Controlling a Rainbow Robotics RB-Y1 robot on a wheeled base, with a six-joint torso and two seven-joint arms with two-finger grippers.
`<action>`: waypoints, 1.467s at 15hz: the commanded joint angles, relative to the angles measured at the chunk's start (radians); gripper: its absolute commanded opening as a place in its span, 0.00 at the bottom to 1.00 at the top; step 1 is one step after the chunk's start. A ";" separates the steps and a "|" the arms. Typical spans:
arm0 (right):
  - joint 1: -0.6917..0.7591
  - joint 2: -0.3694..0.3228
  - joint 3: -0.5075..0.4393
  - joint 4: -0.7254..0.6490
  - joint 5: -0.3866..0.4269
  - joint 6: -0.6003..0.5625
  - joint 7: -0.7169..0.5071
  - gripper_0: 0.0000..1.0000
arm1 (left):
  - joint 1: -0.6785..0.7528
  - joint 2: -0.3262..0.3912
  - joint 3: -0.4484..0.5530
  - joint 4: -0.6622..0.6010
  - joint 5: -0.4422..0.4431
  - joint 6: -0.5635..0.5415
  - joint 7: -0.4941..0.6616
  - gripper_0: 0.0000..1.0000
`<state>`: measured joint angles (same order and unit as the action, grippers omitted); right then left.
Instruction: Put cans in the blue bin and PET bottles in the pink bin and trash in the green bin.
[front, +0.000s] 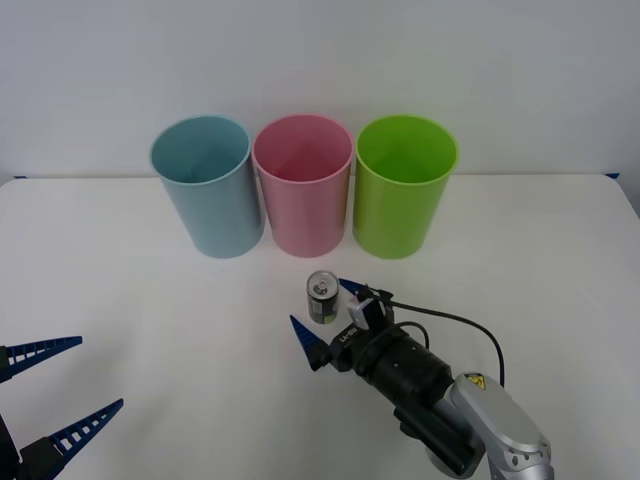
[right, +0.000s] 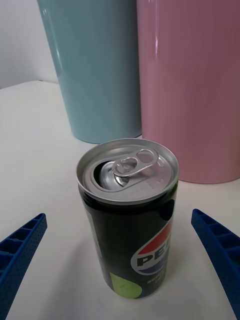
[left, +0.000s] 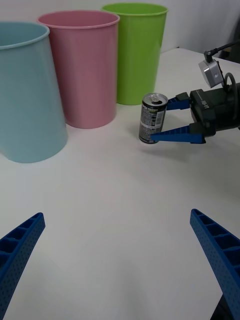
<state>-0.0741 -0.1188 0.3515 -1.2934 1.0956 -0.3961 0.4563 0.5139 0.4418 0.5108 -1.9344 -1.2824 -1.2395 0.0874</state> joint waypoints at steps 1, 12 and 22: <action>-0.012 0.010 0.001 0.006 -0.010 0.011 0.015 1.00 | 0.000 0.000 0.000 0.000 0.000 0.000 0.000 1.00; -0.013 0.019 0.001 0.006 -0.028 0.022 0.050 1.00 | 0.000 0.000 0.000 0.000 0.000 0.000 0.000 1.00; -0.026 0.019 0.001 0.006 -0.074 0.008 0.113 0.00 | 0.000 0.000 0.000 0.000 0.000 0.000 0.000 1.00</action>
<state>-0.0995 -0.0996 0.3519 -1.2868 1.0227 -0.3876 0.5667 0.5139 0.4418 0.5108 -1.9344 -1.2824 -1.2395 0.0874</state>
